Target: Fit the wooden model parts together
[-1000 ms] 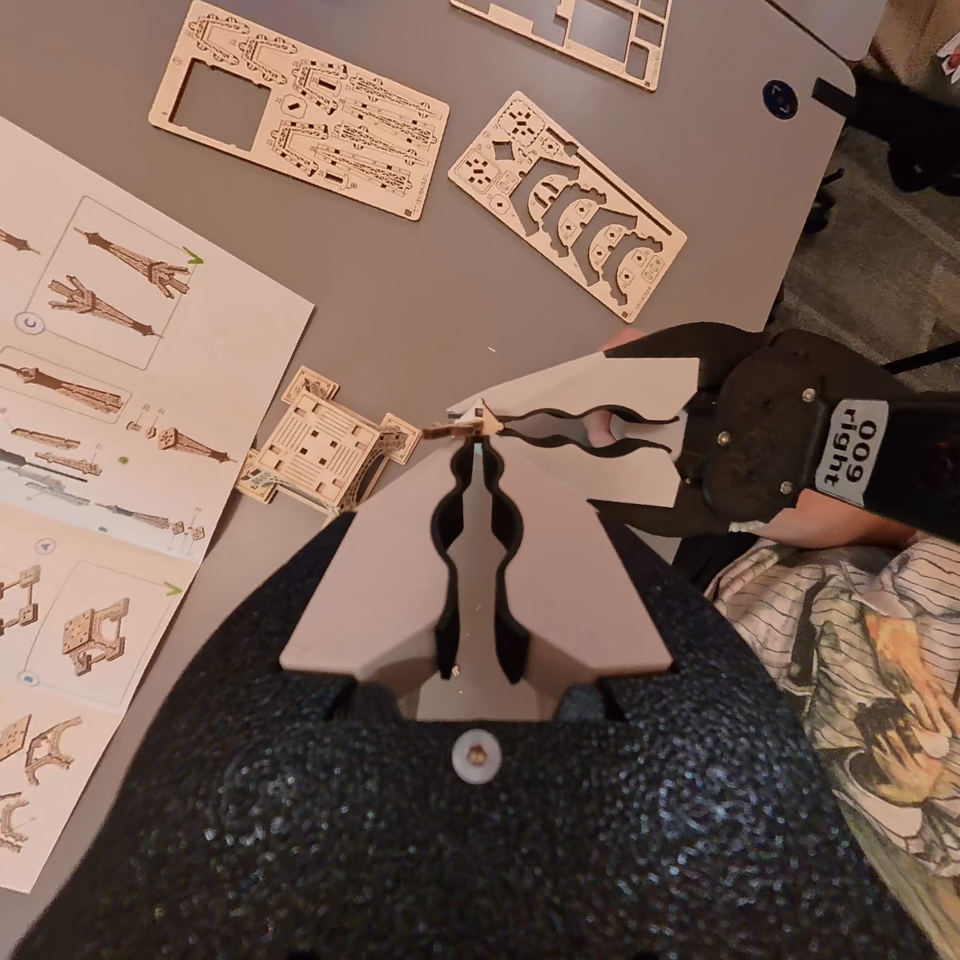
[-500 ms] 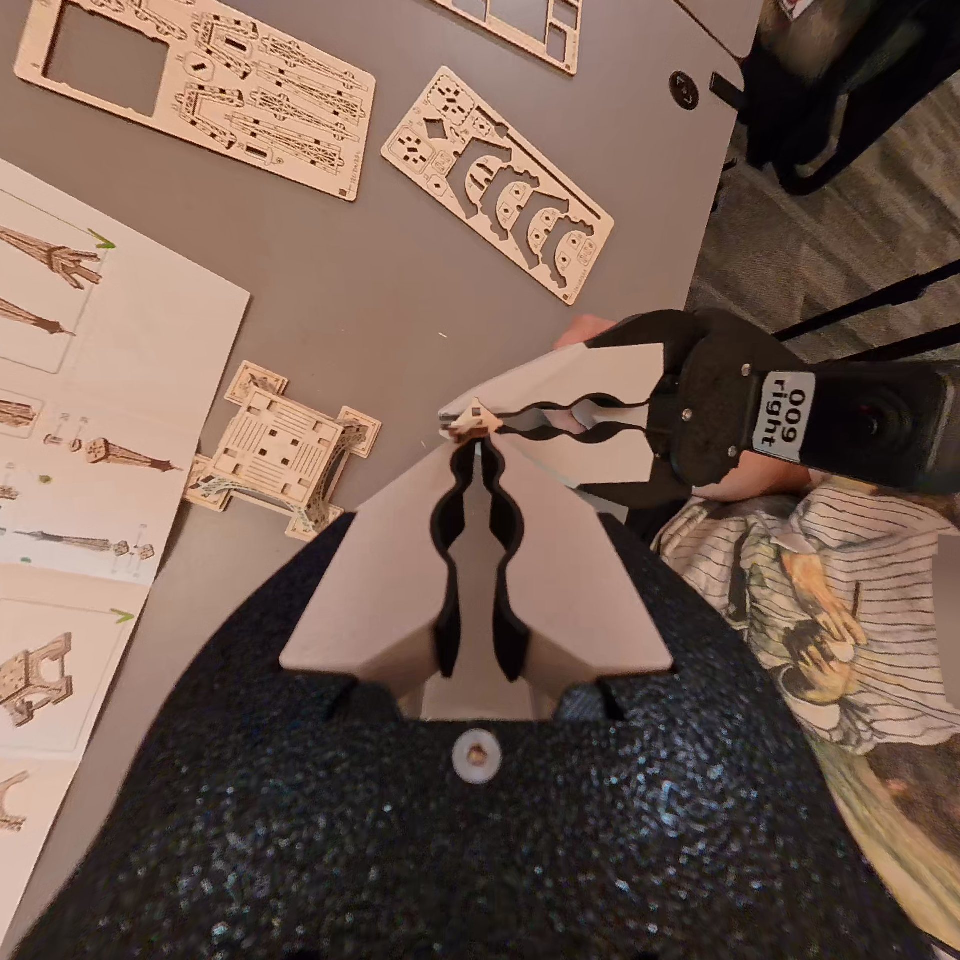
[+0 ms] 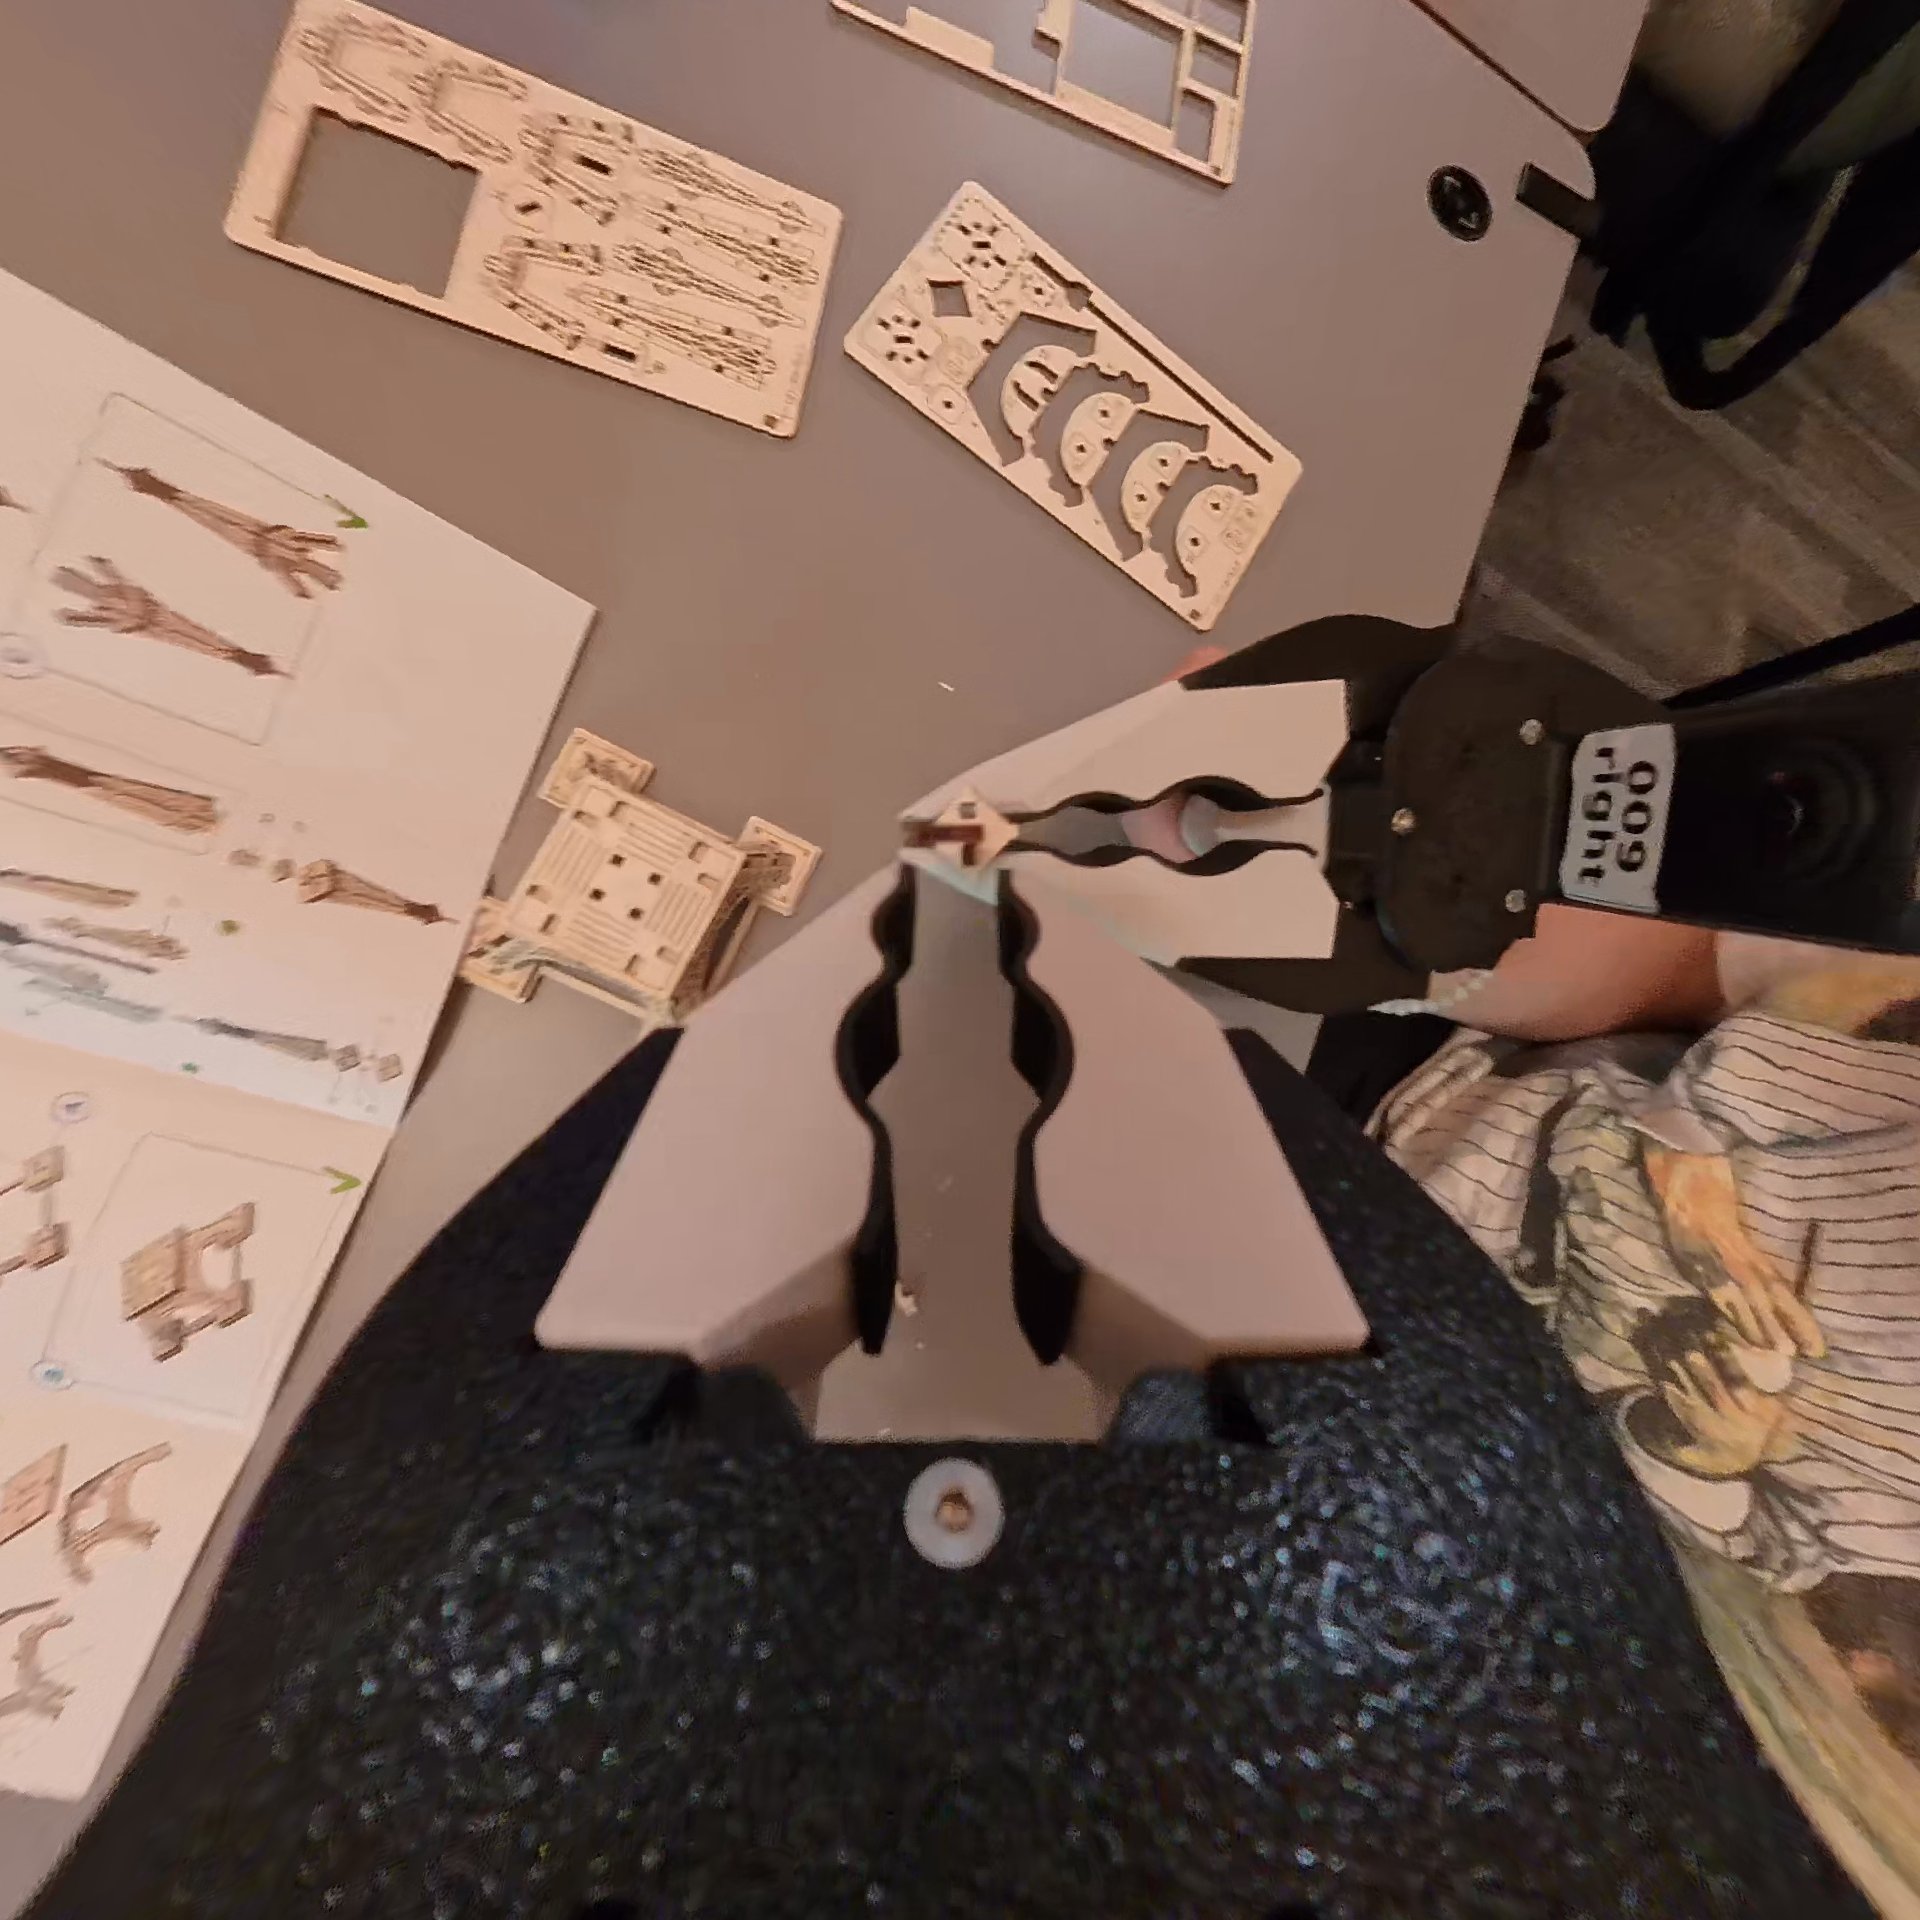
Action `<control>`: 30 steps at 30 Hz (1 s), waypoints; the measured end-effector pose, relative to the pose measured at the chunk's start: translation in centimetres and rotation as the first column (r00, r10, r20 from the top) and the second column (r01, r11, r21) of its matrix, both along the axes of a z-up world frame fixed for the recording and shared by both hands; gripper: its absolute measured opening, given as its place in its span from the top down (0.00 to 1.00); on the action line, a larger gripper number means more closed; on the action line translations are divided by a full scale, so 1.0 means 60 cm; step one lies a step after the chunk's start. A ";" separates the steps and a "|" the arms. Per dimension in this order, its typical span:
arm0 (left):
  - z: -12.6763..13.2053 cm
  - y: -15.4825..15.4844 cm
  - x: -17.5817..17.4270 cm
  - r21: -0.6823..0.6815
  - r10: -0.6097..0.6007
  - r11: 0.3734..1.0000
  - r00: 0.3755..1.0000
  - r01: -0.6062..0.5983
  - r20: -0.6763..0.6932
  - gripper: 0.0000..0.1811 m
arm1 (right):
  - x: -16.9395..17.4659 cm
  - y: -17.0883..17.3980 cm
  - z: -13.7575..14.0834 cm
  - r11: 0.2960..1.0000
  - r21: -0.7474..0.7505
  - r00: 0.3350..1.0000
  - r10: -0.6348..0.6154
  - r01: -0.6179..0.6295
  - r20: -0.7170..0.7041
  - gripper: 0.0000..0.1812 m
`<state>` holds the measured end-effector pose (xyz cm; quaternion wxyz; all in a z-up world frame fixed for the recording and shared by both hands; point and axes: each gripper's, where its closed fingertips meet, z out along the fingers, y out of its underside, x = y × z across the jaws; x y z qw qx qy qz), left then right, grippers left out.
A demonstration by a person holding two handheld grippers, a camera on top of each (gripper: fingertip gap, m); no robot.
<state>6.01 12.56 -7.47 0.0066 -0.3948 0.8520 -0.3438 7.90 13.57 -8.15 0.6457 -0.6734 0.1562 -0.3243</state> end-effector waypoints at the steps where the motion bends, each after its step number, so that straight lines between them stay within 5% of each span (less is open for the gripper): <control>1: 0.003 0.007 0.003 0.014 0.014 1.000 1.000 -0.014 0.023 0.91 | 0.001 -0.001 0.001 1.000 0.009 1.000 0.000 0.000 -0.004 1.00; 10: 0.008 0.006 -0.001 -0.025 0.038 0.999 0.998 -0.037 0.042 1.00 | -0.004 0.003 0.001 1.000 0.006 1.000 0.018 -0.018 -0.001 1.00; 30: -0.001 0.000 -0.003 0.021 0.035 0.999 0.999 -0.036 0.023 1.00 | -0.006 0.003 -0.001 1.000 -0.018 1.000 0.008 -0.007 0.025 1.00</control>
